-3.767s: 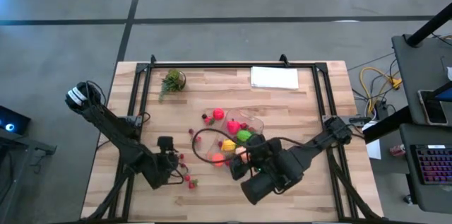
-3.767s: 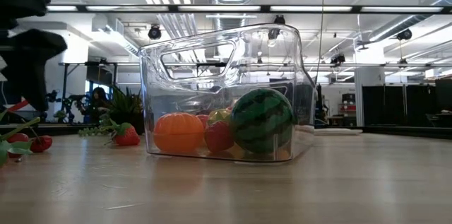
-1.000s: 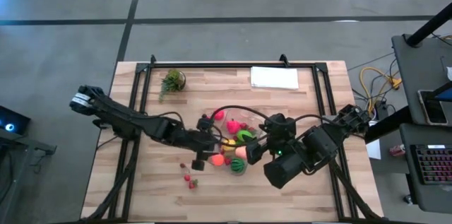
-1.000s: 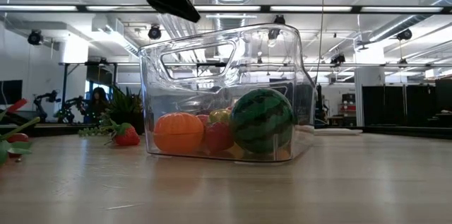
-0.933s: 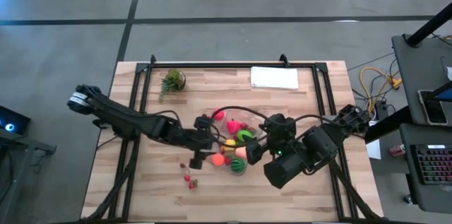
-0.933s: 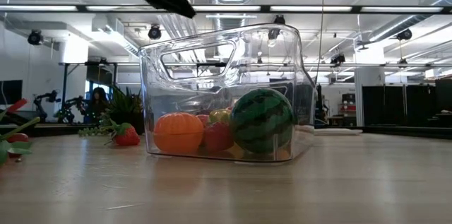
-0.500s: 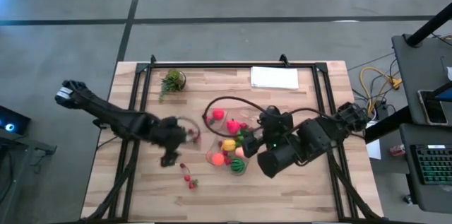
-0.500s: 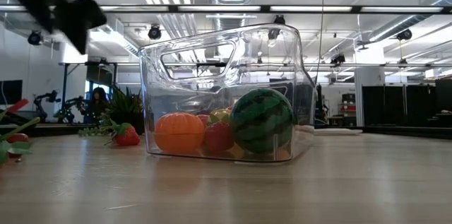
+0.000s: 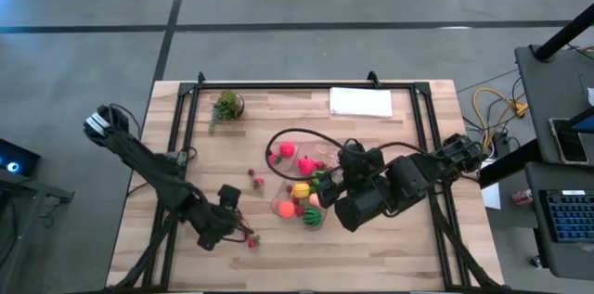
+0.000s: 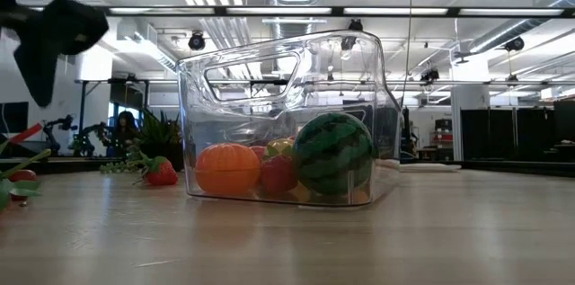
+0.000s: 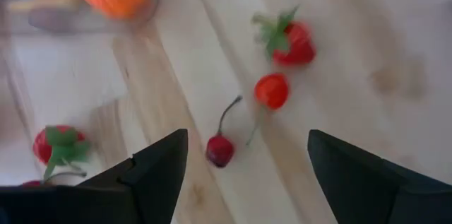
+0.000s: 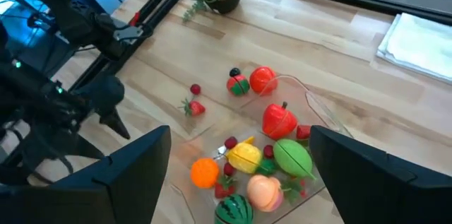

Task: Pick and placing Produce into tupperware
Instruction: Put the red cherry into the transparent bin

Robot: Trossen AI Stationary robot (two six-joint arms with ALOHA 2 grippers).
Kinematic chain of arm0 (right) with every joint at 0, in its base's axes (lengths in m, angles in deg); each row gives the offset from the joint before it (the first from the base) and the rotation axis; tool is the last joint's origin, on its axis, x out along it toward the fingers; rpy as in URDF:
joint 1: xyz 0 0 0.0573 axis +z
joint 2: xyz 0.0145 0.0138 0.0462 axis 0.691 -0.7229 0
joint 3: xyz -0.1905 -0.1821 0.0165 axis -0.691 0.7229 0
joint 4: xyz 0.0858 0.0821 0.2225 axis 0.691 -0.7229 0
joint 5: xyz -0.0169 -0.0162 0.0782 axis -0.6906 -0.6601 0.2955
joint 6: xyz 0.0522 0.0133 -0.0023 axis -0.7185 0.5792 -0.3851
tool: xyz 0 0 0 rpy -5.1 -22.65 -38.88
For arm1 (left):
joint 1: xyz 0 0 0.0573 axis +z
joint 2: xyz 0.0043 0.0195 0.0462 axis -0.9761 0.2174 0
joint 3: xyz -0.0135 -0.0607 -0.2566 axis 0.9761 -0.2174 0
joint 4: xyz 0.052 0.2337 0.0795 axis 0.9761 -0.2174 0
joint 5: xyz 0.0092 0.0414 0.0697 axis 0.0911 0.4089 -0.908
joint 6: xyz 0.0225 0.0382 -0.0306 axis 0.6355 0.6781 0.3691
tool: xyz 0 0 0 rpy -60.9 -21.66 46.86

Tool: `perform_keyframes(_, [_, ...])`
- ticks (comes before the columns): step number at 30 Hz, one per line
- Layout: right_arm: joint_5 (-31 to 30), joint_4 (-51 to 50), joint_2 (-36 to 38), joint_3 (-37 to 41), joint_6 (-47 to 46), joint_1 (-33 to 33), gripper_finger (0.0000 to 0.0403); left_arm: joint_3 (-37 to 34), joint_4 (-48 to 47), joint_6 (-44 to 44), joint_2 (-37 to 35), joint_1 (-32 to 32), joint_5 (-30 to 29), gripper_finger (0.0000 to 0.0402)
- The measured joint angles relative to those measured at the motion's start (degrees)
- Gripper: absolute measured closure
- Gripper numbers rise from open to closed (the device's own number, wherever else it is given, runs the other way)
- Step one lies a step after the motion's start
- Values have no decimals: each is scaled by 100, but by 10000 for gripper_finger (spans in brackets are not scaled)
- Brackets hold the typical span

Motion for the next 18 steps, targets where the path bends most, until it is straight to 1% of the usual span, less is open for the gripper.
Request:
perform_keyframes(5, [64, 1, 0, 100, -151, 6, 74, -7, -15, 105, 683, 71, -69, 132])
perform_keyframes(9, [223, -1, 0, 171, -163, 8, 74, -7, 34, -2, 1064, 96, -47, 162])
perform_keyframes(15, [302, 1, 0, 225, -202, 8, 75, -7, 42, -463, 1186, 215, 124, 218])
perform_keyframes(18, [302, 1, 0, 225, -174, 8, 75, -7, 56, -496, 1163, 328, 127, 238])
